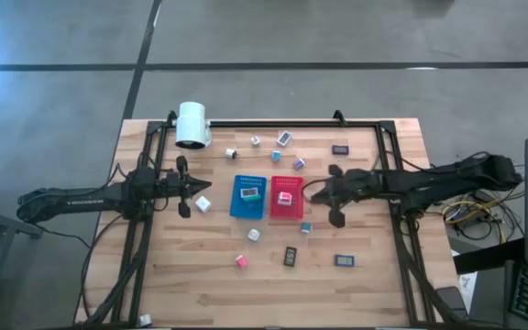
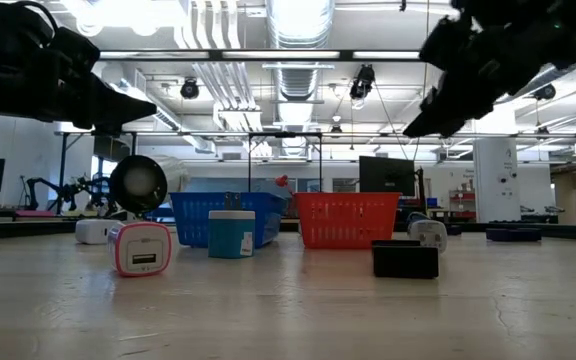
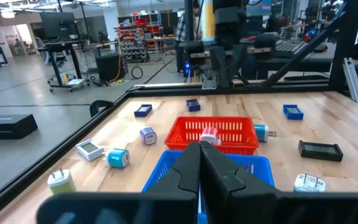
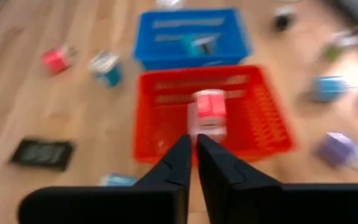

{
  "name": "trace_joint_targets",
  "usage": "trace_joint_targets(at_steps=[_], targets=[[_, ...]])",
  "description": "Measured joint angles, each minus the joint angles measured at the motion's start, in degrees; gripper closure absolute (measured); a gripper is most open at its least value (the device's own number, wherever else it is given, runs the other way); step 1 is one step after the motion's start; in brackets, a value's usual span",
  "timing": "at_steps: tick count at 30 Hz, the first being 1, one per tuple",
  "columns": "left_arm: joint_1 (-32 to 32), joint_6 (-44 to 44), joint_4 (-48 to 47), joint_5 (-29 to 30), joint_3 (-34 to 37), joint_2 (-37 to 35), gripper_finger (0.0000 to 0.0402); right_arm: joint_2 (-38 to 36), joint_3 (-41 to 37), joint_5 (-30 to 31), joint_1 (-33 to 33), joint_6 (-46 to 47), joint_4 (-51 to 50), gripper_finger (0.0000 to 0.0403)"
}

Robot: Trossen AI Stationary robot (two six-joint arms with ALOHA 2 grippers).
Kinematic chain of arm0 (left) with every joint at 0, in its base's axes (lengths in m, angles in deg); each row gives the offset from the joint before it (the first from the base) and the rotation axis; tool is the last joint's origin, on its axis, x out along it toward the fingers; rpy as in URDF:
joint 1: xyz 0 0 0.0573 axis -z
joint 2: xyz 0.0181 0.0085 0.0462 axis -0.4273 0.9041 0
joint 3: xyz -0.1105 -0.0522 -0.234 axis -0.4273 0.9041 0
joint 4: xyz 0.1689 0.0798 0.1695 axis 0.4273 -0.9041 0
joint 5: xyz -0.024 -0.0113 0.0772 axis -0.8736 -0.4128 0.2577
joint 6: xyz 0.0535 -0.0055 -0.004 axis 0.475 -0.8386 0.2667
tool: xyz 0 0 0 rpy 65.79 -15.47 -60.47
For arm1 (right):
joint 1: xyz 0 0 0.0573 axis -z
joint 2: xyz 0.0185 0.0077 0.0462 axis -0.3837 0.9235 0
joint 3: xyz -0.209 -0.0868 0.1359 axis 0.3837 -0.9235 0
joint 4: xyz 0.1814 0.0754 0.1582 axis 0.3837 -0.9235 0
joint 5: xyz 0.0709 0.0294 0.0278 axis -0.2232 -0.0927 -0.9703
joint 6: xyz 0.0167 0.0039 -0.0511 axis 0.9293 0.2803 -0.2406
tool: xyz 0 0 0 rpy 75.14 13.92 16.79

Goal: Pick & Place Office items
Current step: Put the blue charger adapter into the red bin

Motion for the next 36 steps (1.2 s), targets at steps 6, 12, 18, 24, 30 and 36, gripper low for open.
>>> trace_joint_targets(at_steps=[6,12,18,24,30,36], targets=[[0.0,0.16,0.0,0.0,0.0,-0.02,0.0389,9.44,9.21,-2.77,-1.55,3.88,-10.23,0.0277],[0.0,0.18,-0.02,0.0,0.0,-0.02,0.0389,16.33,15.32,-2.57,-4.5,9.56,-22.56,0.0167],[0.0,0.16,-0.02,0.02,0.0,0.0,0.0392,19.51,15.83,-2.23,-7.72,16.85,-22.41,0.0072],[0.0,0.12,-0.02,0.02,0.0,0.0,0.039,22.45,15.76,-0.78,-9.9,23.75,-21.52,0.0036],[0.0,0.03,-0.04,0.02,0.0,0.0,0.0392,25.24,15.76,2.05,-11.81,21.75,-17.39,0.0035],[0.0,0.01,-0.04,0.04,0.0,0.0,0.0391,27.46,15.76,2.82,-11.99,21.68,-15.76,0.0035]])
